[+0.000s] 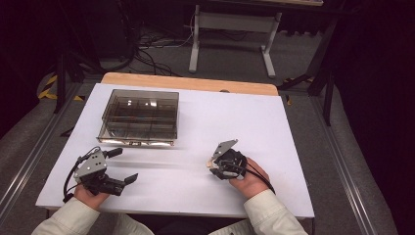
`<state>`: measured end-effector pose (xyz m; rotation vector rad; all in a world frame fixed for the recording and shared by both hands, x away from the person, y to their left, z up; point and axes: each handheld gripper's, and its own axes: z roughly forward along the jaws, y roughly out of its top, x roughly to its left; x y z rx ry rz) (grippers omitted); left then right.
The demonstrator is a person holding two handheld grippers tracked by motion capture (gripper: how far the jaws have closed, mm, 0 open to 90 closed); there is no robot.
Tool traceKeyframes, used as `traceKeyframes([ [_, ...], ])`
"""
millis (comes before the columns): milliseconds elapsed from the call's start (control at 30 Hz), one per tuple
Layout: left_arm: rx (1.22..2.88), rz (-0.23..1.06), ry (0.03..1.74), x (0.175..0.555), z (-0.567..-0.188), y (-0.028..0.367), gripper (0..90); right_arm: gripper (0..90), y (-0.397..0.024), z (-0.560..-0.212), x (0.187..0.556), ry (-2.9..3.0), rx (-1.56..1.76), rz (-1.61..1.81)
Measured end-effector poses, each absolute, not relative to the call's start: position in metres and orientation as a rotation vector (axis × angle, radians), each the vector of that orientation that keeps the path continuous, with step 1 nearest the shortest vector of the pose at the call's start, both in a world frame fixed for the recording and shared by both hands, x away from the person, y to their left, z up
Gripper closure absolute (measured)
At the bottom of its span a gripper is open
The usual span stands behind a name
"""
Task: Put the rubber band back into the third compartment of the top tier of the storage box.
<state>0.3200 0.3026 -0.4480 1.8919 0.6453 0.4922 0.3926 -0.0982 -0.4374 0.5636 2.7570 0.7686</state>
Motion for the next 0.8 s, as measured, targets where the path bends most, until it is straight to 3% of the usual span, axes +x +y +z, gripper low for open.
traceKeyframes([
  [333,1.893,0.493,0.646,0.321,-0.448,0.303,0.2,82.3,-0.094,-0.442,0.398,2.804,0.572,0.733],
  [800,1.892,0.5,0.648,0.321,-0.449,0.303,0.2,84.1,-0.098,-0.429,0.393,2.745,0.561,0.798],
])
